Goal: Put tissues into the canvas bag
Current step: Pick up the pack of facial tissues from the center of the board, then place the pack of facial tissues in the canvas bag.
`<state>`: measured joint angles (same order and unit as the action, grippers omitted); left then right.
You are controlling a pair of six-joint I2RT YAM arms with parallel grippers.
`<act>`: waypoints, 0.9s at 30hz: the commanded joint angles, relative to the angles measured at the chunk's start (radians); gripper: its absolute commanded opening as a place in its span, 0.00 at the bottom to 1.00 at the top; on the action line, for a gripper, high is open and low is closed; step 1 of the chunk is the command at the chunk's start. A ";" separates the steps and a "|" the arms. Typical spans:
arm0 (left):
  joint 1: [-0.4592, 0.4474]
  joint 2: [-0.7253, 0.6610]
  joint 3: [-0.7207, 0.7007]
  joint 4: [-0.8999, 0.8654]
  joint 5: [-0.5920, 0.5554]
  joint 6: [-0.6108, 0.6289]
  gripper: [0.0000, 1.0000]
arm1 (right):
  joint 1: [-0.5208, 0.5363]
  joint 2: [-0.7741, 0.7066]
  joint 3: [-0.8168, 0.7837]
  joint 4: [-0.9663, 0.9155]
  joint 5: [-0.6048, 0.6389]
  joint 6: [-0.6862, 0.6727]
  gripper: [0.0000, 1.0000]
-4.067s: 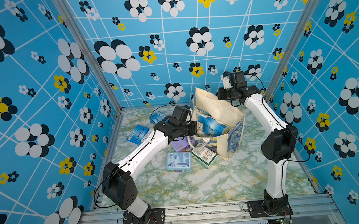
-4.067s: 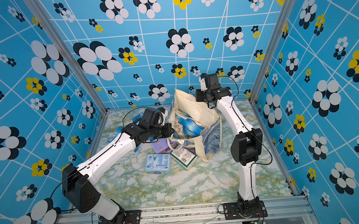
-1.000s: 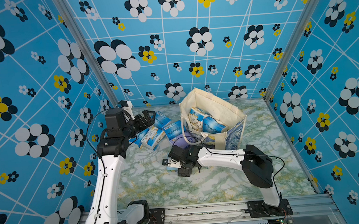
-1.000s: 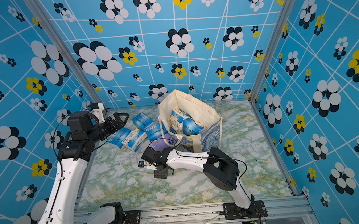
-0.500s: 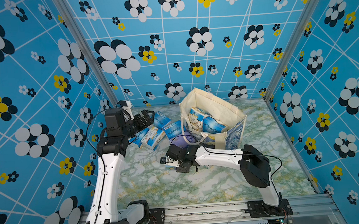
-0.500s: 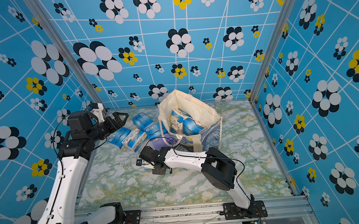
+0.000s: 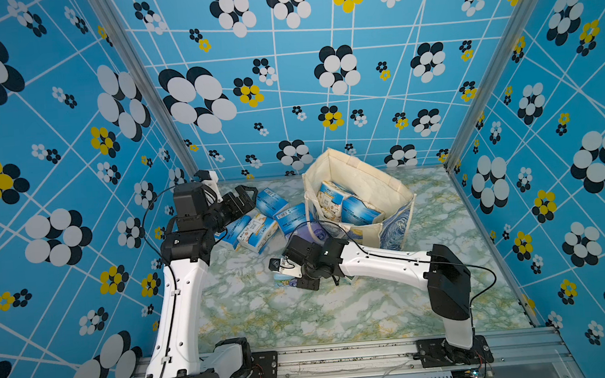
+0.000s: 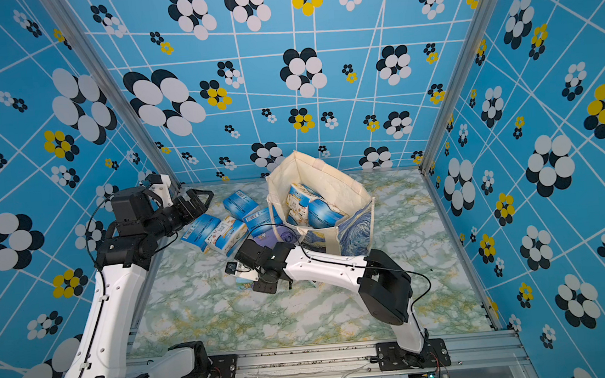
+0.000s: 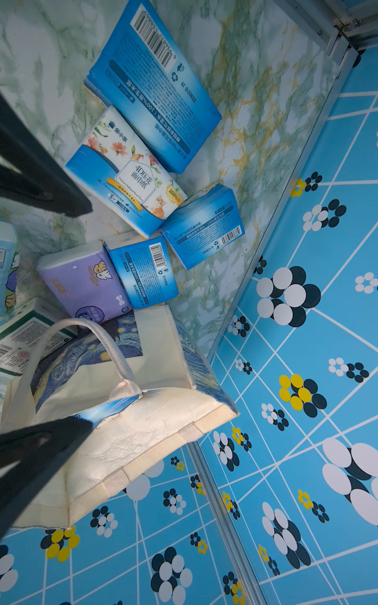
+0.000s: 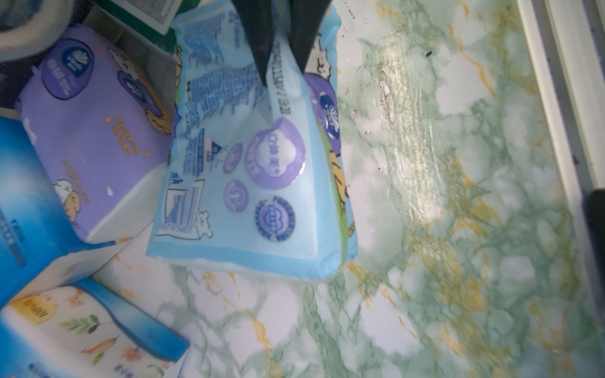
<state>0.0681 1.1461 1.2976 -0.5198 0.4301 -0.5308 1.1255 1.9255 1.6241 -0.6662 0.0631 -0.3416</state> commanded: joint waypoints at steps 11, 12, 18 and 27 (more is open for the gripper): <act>0.027 -0.010 -0.032 -0.029 -0.023 0.044 0.99 | -0.005 -0.244 0.080 0.132 0.008 0.080 0.00; 0.027 -0.009 -0.033 -0.031 -0.024 0.044 0.99 | -0.012 -0.255 0.096 0.139 0.020 0.077 0.01; 0.029 -0.009 -0.039 -0.036 -0.028 0.049 0.99 | -0.066 -0.285 0.207 0.176 0.073 0.043 0.01; 0.046 0.007 -0.025 -0.088 -0.063 0.079 0.99 | -0.201 -0.255 0.365 0.134 0.254 0.014 0.01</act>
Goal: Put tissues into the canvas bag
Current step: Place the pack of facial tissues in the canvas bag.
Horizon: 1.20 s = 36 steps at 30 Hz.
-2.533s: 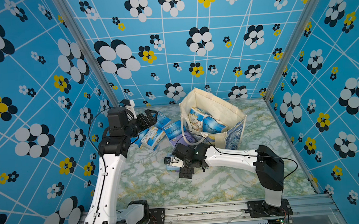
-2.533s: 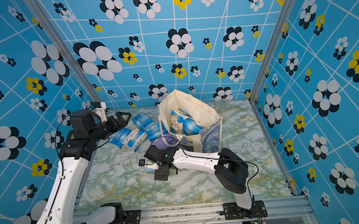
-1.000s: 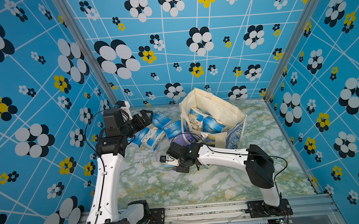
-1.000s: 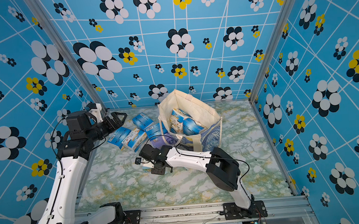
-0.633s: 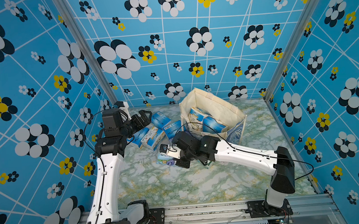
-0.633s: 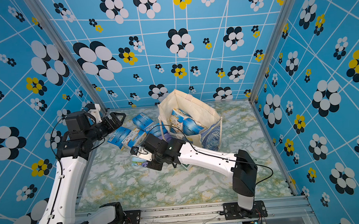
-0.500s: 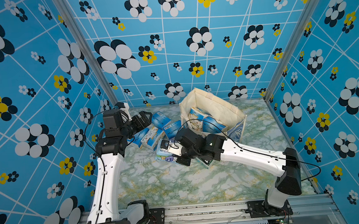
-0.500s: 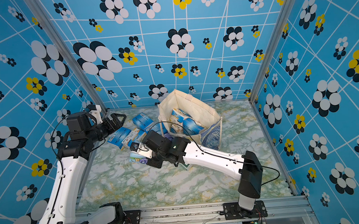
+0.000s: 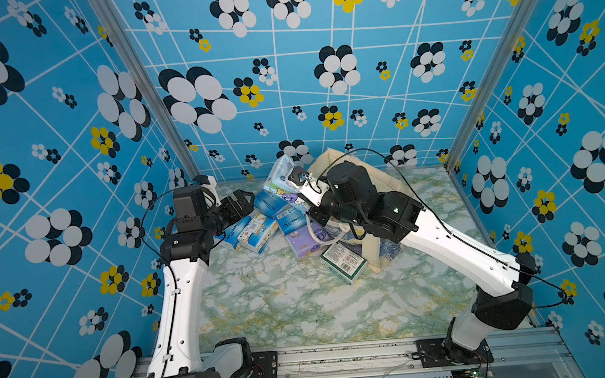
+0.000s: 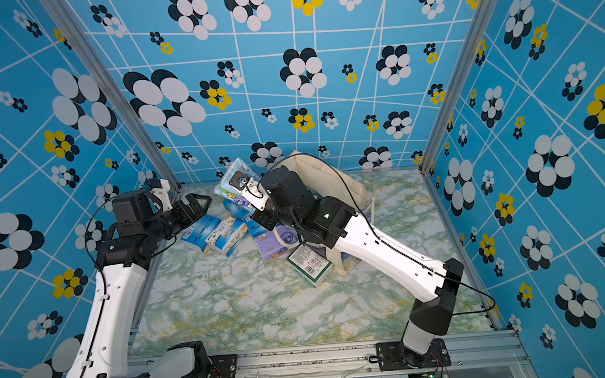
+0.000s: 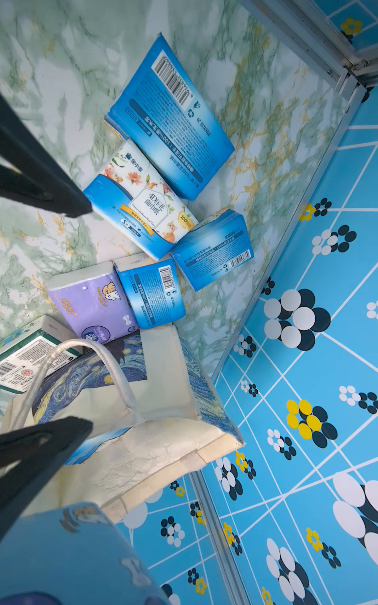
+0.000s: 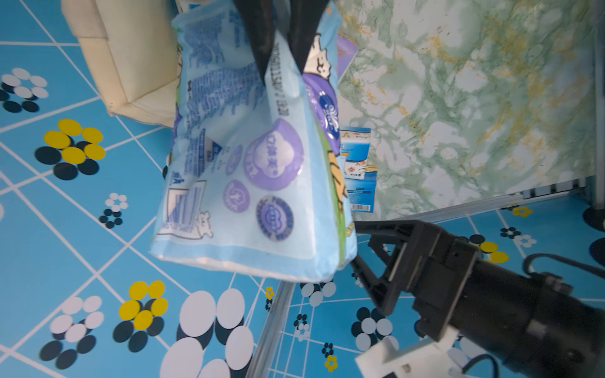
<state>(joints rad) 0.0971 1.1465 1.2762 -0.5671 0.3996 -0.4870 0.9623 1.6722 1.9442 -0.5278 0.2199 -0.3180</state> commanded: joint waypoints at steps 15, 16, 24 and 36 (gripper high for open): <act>0.098 0.181 0.053 -0.143 -0.172 0.133 0.99 | -0.242 0.059 0.027 -0.232 0.099 0.212 0.01; 0.108 0.195 0.057 -0.141 -0.178 0.135 0.99 | -0.249 0.074 0.031 -0.242 0.090 0.221 0.02; 0.178 0.301 0.087 -0.123 -0.216 0.154 0.99 | -0.300 0.199 0.099 -0.334 0.026 0.260 0.04; 0.276 0.481 0.149 -0.118 -0.199 0.177 0.92 | -0.336 0.233 0.099 -0.348 -0.003 0.272 0.31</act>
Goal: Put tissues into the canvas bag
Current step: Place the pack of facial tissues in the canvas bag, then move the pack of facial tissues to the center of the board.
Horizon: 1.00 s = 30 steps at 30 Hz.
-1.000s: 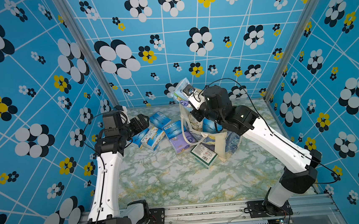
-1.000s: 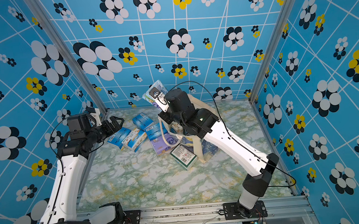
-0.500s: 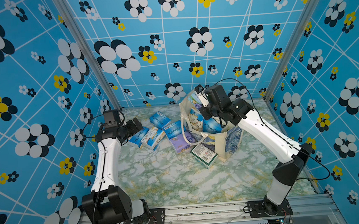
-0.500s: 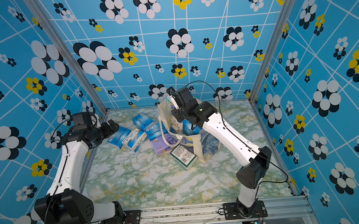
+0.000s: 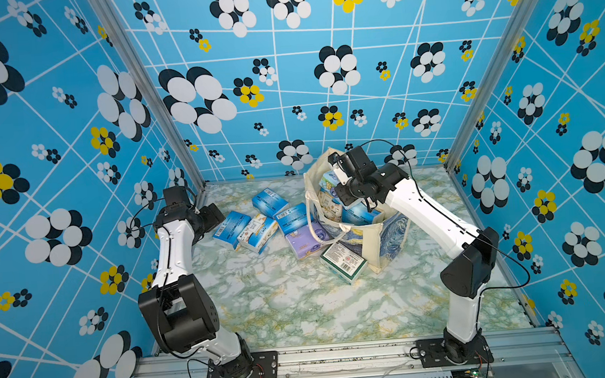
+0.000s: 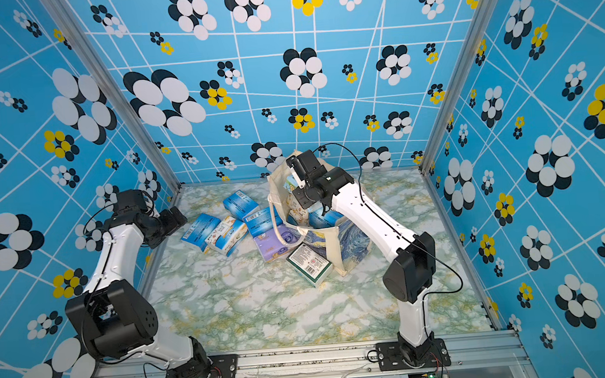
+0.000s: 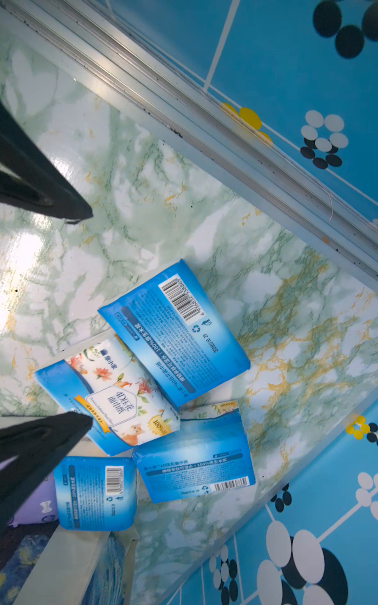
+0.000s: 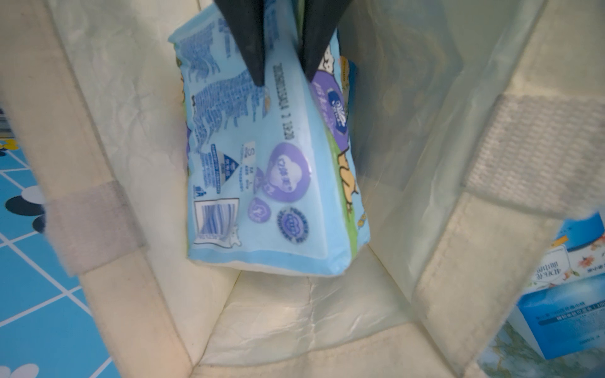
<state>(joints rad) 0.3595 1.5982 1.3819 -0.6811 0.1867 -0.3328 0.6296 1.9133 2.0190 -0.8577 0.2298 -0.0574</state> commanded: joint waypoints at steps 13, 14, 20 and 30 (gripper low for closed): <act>0.064 0.224 0.127 -0.001 0.188 0.037 0.81 | -0.005 -0.115 -0.034 0.034 -0.033 0.036 0.60; 0.065 0.234 0.127 0.011 0.203 0.035 0.81 | -0.006 -0.121 -0.034 0.034 -0.038 0.037 0.60; 0.062 0.330 0.144 0.074 0.262 0.040 0.79 | -0.005 -0.157 -0.043 0.044 -0.078 0.055 0.60; 0.038 0.417 0.152 0.116 0.290 0.028 0.79 | -0.005 -0.192 -0.075 0.052 -0.107 0.068 0.61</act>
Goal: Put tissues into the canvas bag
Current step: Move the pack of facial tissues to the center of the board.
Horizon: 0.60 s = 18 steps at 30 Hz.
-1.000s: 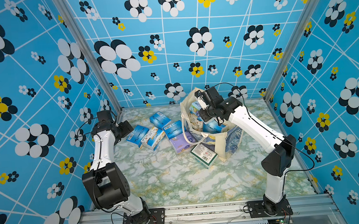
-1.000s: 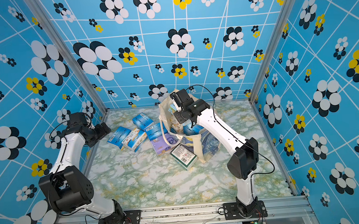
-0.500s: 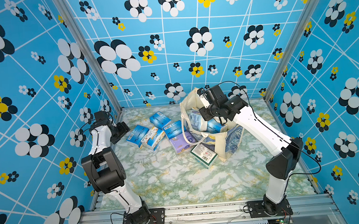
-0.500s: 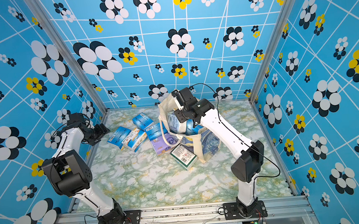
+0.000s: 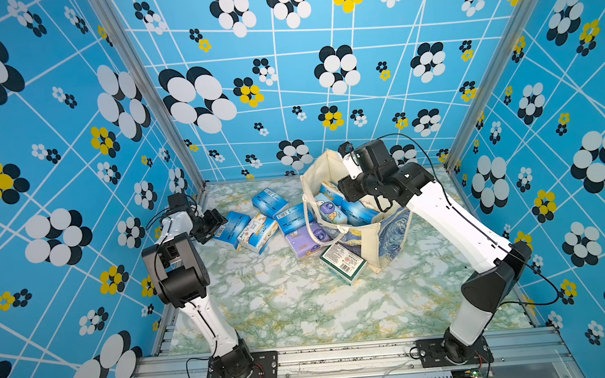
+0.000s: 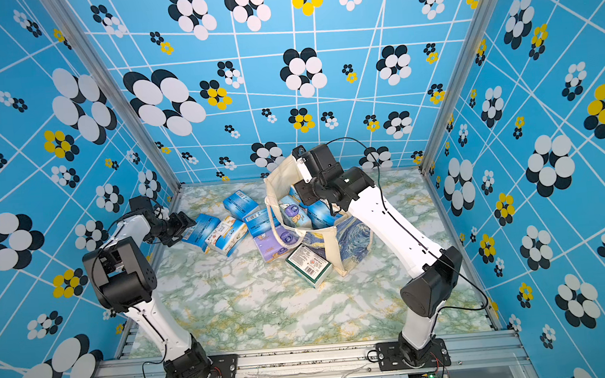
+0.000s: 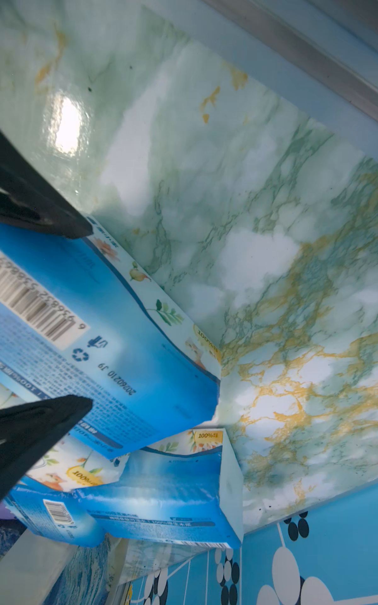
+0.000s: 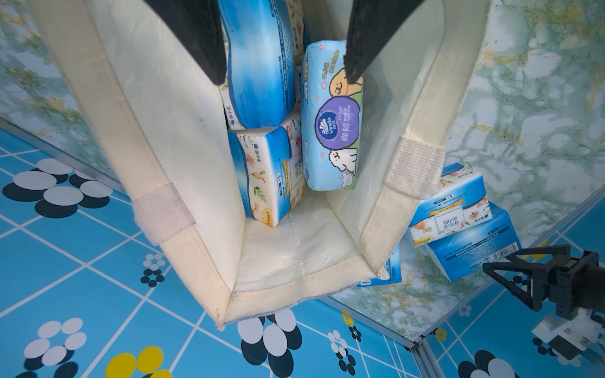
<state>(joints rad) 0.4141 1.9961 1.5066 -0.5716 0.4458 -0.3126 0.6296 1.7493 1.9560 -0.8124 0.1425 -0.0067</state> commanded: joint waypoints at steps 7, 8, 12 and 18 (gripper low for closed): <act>-0.056 0.003 -0.024 0.026 0.051 0.002 0.75 | -0.005 -0.033 -0.020 0.003 -0.012 0.016 0.61; -0.062 -0.005 -0.037 0.028 0.051 0.001 0.75 | -0.006 -0.033 -0.021 0.001 -0.011 0.016 0.61; -0.082 -0.043 -0.111 0.053 0.062 -0.012 0.75 | -0.005 -0.043 -0.032 0.004 -0.007 0.016 0.61; -0.118 -0.126 -0.242 0.063 0.077 -0.036 0.73 | -0.005 -0.061 -0.055 0.006 -0.005 0.014 0.61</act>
<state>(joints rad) 0.3237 1.9236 1.3159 -0.4854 0.5014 -0.3340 0.6292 1.7241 1.9163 -0.8112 0.1429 -0.0063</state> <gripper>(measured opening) 0.732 0.610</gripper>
